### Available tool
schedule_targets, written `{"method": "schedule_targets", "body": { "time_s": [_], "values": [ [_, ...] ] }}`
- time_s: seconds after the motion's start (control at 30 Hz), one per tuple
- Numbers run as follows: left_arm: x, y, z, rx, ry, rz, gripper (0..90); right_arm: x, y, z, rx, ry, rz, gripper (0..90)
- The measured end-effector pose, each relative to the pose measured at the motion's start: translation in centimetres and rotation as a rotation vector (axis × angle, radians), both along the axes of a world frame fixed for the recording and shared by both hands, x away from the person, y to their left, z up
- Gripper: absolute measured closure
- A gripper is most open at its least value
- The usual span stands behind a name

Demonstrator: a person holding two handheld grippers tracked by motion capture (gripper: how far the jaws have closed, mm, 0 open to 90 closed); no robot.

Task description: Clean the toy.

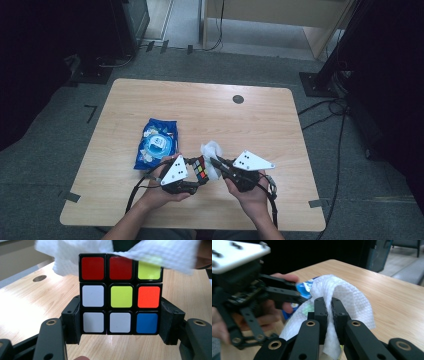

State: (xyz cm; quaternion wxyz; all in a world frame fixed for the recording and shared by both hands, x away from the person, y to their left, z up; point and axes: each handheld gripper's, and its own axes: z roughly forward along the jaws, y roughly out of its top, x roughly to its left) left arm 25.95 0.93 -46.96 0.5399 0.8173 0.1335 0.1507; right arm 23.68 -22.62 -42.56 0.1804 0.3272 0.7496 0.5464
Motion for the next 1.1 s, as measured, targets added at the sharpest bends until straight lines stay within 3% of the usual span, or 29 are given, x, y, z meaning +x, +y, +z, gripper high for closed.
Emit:
{"method": "schedule_targets", "body": {
  "time_s": [0.3,0.4,0.47,0.63,0.7,0.83,0.9,1.1],
  "values": [
    [0.1,0.3,0.2,-0.013,-0.003,0.004,34.3,1.6,-2.0,-2.1,-0.044,0.074,-0.121,86.0],
    [0.2,0.4,0.2,-0.012,-0.003,0.007,34.3,1.6,-2.4,-1.9,-0.021,0.071,-0.143,86.0],
    [0.2,0.4,0.2,-0.011,-0.001,0.008,34.3,1.2,-2.3,-1.2,-0.002,0.047,-0.133,86.0],
    [0.1,0.2,0.1,-0.012,0.000,0.007,34.3,-0.7,-0.7,1.5,0.059,-0.042,-0.036,86.0],
    [0.1,0.2,0.2,-0.010,0.001,0.001,34.3,-1.2,0.0,1.9,0.066,-0.053,-0.001,86.0],
    [-0.1,0.1,0.4,-0.016,-0.002,-0.004,34.3,-1.3,1.1,1.1,0.023,-0.051,0.020,85.9],
    [-0.2,0.1,0.4,-0.015,-0.005,-0.004,34.3,-1.1,0.9,0.7,0.047,-0.036,0.011,85.8],
    [0.0,0.4,0.6,-0.036,0.005,-0.002,34.3,-0.3,-0.2,-0.2,0.036,-0.016,-0.037,85.8]
  ]
}}
